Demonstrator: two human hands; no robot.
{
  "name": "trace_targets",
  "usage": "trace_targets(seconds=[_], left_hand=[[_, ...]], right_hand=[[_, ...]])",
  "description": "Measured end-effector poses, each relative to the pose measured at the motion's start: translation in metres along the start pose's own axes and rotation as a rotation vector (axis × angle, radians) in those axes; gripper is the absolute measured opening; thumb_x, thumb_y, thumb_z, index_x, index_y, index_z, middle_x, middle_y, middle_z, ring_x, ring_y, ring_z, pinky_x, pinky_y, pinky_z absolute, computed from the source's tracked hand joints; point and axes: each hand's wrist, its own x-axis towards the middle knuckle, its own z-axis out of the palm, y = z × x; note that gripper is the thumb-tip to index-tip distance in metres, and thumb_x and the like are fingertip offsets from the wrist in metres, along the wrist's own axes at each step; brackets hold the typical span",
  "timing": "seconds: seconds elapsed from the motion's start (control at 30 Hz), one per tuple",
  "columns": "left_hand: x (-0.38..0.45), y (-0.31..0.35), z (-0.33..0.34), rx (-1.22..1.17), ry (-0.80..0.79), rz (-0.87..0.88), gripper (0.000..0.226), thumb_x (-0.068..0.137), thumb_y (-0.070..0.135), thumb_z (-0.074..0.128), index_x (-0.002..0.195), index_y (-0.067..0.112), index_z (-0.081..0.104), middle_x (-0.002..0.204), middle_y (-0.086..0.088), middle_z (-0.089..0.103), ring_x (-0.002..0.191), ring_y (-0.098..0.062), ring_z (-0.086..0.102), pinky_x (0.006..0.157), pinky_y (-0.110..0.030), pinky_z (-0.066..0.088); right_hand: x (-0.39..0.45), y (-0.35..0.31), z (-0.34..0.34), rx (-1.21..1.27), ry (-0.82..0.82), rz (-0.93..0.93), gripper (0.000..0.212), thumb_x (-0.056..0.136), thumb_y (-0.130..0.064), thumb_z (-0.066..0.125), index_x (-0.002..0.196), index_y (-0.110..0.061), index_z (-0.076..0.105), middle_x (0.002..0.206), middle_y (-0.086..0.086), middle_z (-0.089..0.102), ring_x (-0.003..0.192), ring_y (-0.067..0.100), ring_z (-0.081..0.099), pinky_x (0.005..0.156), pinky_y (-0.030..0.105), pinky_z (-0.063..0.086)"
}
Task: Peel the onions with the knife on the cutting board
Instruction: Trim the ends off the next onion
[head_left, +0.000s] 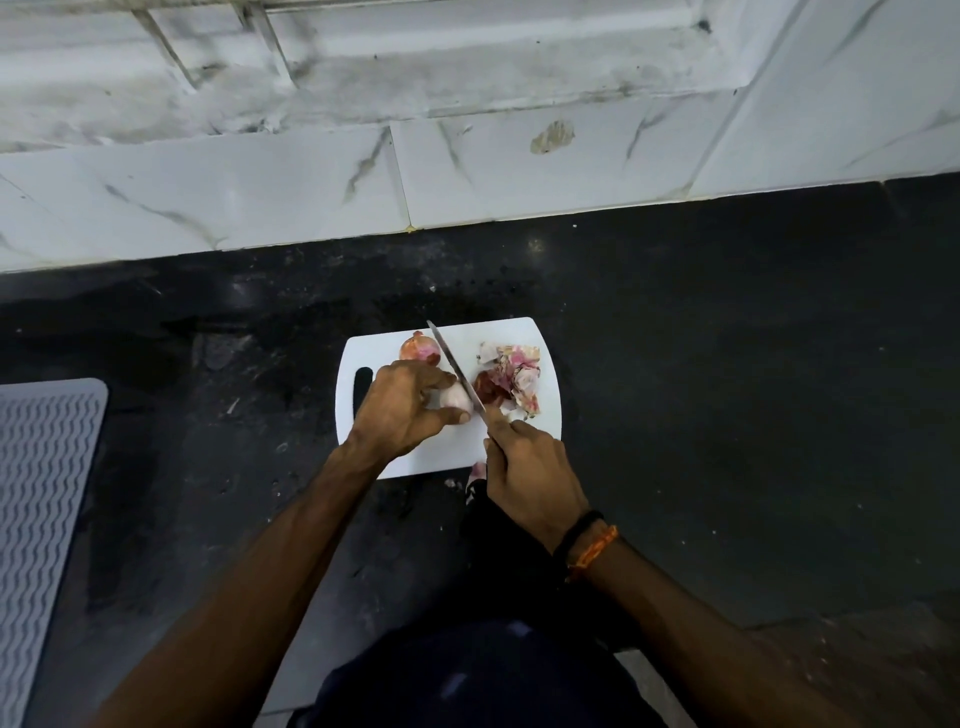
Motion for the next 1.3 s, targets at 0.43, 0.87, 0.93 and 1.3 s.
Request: trace_targets(seconds=[0.43, 0.87, 0.93, 1.3], left_hand=[[-0.007, -0.005, 0.008, 0.200, -0.032, 0.112, 0.053, 0.073, 0.038, 0.086, 0.114, 0.008, 0.071, 0.118, -0.012, 0.066, 0.102, -0.035, 0.060, 0.083, -0.038, 0.048], [0.000, -0.009, 0.005, 0.144, -0.023, 0.108, 0.044, 0.069, 0.040, 0.077, 0.102, 0.013, 0.070, 0.101, -0.008, 0.072, 0.089, -0.032, 0.064, 0.072, -0.037, 0.052], [0.002, -0.008, 0.005, 0.134, -0.017, 0.102, 0.041, 0.071, 0.034, 0.082, 0.104, 0.012, 0.070, 0.101, -0.008, 0.072, 0.089, -0.032, 0.064, 0.073, -0.038, 0.053], [0.007, -0.004, 0.004, 0.114, 0.006, -0.003, 0.038, 0.074, 0.020, 0.086, 0.107, 0.009, 0.073, 0.101, -0.010, 0.074, 0.088, -0.029, 0.067, 0.073, -0.025, 0.040]], right_hand=[[-0.009, 0.005, 0.011, -0.041, 0.037, 0.007, 0.053, 0.102, -0.024, 0.041, 0.154, -0.014, 0.034, 0.100, 0.011, 0.061, 0.083, 0.028, 0.059, 0.073, 0.038, 0.042], [-0.002, 0.000, 0.014, -0.012, 0.061, -0.008, 0.052, 0.100, -0.027, 0.035, 0.149, -0.009, 0.042, 0.099, 0.013, 0.064, 0.082, 0.031, 0.061, 0.075, 0.042, 0.047], [0.000, 0.000, 0.016, -0.011, 0.076, 0.001, 0.053, 0.098, -0.027, 0.036, 0.146, -0.006, 0.046, 0.093, 0.013, 0.064, 0.075, 0.031, 0.061, 0.068, 0.040, 0.048], [0.001, -0.004, 0.018, 0.051, 0.132, -0.010, 0.048, 0.096, -0.020, 0.047, 0.141, -0.003, 0.052, 0.082, 0.011, 0.064, 0.063, 0.026, 0.059, 0.055, 0.034, 0.047]])
